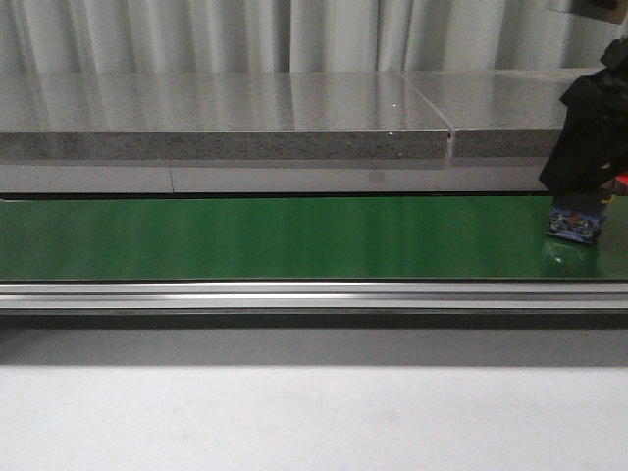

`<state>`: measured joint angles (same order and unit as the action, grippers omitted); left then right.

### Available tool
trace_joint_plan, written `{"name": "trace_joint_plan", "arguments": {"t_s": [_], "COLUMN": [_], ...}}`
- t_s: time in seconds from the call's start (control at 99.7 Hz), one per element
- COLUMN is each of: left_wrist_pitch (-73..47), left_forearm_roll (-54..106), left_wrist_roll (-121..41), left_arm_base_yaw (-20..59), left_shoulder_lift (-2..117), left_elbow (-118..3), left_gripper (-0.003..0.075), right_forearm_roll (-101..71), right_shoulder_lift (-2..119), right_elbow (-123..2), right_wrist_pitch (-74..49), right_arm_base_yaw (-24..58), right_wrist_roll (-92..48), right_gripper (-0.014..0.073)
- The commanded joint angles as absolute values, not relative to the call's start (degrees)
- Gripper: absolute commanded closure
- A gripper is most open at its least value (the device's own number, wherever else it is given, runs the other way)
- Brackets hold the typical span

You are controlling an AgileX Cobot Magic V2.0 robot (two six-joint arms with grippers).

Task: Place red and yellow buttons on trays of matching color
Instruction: 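Carry the yellow button into the yellow tray and open the right gripper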

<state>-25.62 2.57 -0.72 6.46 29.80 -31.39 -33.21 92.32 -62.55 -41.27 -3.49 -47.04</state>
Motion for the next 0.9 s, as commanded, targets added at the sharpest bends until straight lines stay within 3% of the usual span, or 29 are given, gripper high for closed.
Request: {"name": "trace_joint_plan", "arguments": {"t_s": [0.0,0.211,0.471,0.892], "left_wrist_pitch": [-21.4,-21.4,-21.4,-21.4], "left_forearm_roll": [3.0,3.0,3.0,3.0], "left_wrist_roll": [0.0,0.0,0.0,0.0], "left_arm_base_yaw": [6.8,6.8,6.8,6.8], "left_shoulder_lift": [30.0,30.0,30.0,30.0], "left_elbow": [-33.0,-33.0,-33.0,-33.0], "left_gripper": [0.0739,0.0739,0.0739,0.0739], "right_forearm_roll": [-35.2,-28.0,-11.2,-6.1], "right_shoulder_lift": [90.1,85.5,75.0,68.4], "right_elbow": [-64.2,-64.2,-64.2,-63.1], "right_wrist_pitch": [-40.8,-42.5,-43.7,-48.9], "right_arm_base_yaw": [-3.6,-3.7,-5.7,-27.8], "right_wrist_roll": [-47.5,-40.1,-19.4,-11.3], "right_gripper": [0.0463,0.0464,0.0464,0.0464]}}
